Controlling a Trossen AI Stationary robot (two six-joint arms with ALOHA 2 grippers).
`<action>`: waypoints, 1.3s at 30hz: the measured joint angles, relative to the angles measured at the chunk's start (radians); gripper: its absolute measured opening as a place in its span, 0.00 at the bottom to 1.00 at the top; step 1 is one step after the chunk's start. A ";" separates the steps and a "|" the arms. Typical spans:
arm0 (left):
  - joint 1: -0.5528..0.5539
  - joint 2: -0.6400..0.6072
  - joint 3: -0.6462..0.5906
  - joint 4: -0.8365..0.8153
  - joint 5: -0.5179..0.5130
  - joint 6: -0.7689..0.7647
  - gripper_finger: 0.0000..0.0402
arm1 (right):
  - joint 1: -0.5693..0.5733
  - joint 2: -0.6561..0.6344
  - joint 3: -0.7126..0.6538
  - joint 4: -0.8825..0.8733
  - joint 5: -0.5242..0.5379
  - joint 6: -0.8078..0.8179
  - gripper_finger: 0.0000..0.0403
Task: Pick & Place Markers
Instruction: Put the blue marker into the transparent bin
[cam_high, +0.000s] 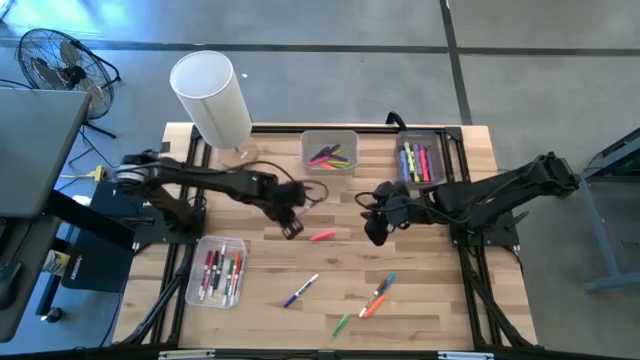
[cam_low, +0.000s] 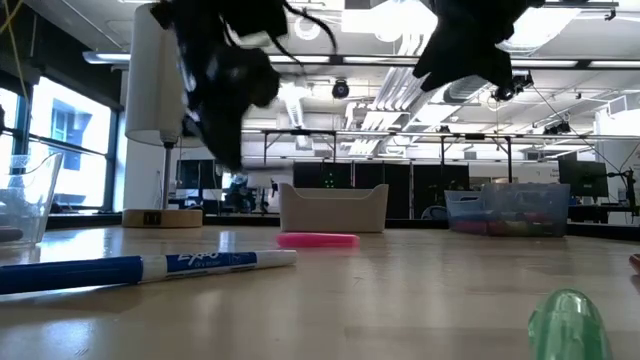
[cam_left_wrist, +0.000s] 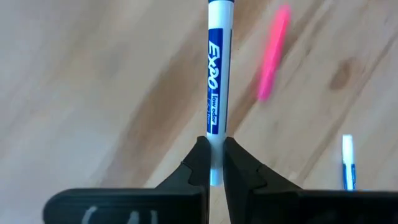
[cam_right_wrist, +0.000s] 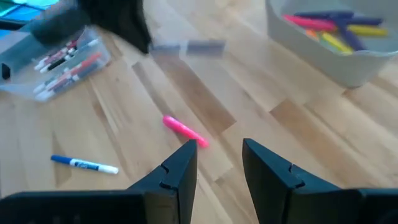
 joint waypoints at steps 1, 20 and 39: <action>-0.013 -0.026 0.000 -0.012 -0.018 -0.030 0.03 | 0.000 0.000 -0.014 0.020 -0.013 0.000 0.29; -0.711 -0.266 0.004 -0.458 -0.102 -1.224 0.02 | 0.000 -0.001 -0.101 0.281 -0.042 -0.182 0.29; -0.952 -0.071 0.005 -0.462 0.044 -1.618 0.10 | 0.000 -0.002 -0.101 0.350 -0.125 -0.255 0.29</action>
